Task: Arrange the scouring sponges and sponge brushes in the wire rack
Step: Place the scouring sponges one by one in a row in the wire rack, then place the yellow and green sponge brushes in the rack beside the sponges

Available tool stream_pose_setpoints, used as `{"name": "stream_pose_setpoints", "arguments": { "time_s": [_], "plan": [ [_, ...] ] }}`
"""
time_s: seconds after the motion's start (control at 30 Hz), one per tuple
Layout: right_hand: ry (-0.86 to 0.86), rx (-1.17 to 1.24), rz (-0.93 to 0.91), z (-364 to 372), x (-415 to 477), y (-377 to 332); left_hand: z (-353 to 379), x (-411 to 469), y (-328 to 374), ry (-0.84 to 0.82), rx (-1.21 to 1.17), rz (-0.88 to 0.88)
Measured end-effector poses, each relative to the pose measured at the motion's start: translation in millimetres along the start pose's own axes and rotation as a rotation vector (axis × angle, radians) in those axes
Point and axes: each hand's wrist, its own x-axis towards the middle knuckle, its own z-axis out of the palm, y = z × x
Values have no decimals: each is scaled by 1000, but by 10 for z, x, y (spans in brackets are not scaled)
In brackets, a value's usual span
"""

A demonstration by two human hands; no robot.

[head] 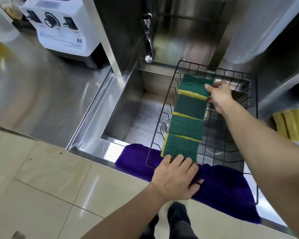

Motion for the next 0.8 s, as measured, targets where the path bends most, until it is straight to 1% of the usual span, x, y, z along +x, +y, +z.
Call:
{"name": "stream_pose_setpoints", "arguments": {
  "time_s": [0.13, 0.23, 0.33, 0.43, 0.5, 0.63, 0.73, 0.8],
  "plan": [
    [-23, -136, 33, 13, 9, 24, -6, -1, 6, -5, -10, -7],
    [-42, -313, -32, 24, -67, -85, -12, 7, 4, -11, -4, -2],
    [-63, -468, -58, -26, -171, -158, -20, 10, -4, -15, -2, 1],
    [-92, -538, -87, -142, -325, -170, -32, 16, 4, -12, 2, 6],
    [-39, -517, -132, -240, -442, -209, -24, 34, 11, 2, 0, 6],
    [147, -465, -282, -744, -702, -255, -59, 79, 132, -1, -26, 64],
    [198, -463, -362, -801, -753, -276, -42, 56, 22, -17, 18, 44],
    [247, -459, -384, -889, -759, -247, -22, 29, -45, -16, 41, 42]
  ]
}}
